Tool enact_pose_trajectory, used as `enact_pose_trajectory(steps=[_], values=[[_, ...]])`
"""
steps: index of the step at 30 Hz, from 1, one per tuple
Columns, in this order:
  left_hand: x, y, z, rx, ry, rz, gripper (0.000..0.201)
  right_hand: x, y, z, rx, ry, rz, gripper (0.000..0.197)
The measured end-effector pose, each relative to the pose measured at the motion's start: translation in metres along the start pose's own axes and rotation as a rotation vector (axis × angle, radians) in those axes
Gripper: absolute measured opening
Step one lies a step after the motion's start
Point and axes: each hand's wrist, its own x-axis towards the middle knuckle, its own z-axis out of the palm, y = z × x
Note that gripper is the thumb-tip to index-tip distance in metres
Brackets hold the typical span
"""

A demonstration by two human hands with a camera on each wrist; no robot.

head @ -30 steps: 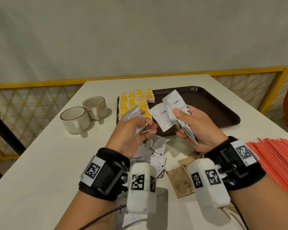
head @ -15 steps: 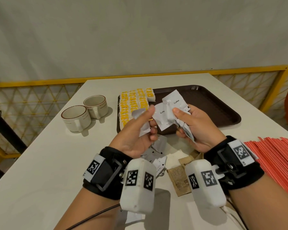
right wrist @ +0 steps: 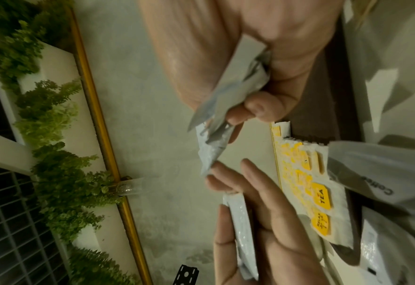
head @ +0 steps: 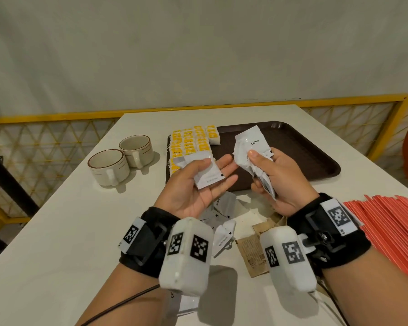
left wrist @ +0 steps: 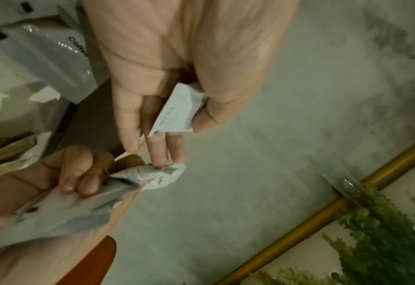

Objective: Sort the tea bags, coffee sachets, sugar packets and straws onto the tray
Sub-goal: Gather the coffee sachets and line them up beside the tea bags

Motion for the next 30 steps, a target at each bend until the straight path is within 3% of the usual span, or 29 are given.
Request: enact_pose_trajectory(steps=[3, 6, 12, 17, 21, 27, 30], values=[[0.002, 0.001, -0.005, 0.086, 0.026, 0.048, 0.019, 0.000, 0.000, 0.000, -0.003, 0.004, 0.004, 0.022], [0.004, -0.001, -0.007, 0.226, 0.068, 0.089, 0.032, 0.000, 0.000, -0.001, -0.040, -0.003, 0.016, 0.023], [0.002, -0.009, -0.007, 0.499, 0.080, 0.066, 0.046, -0.003, 0.004, 0.002, -0.093, -0.157, 0.046, 0.024], [0.002, -0.008, -0.008, 0.505, 0.105, 0.068, 0.027, -0.002, 0.003, 0.004, -0.072, -0.065, 0.029, 0.013], [0.002, -0.001, -0.011, 0.456, 0.150, 0.083, 0.028, 0.001, -0.002, -0.002, 0.061, 0.011, 0.006, 0.013], [0.000, 0.008, -0.015, 0.471, 0.186, 0.120, 0.017, -0.004, 0.000, -0.003, -0.112, -0.240, 0.065, 0.023], [0.002, 0.008, -0.017, 0.462, 0.203, 0.133, 0.018, -0.005, 0.004, 0.002, -0.146, -0.269, 0.098, 0.029]])
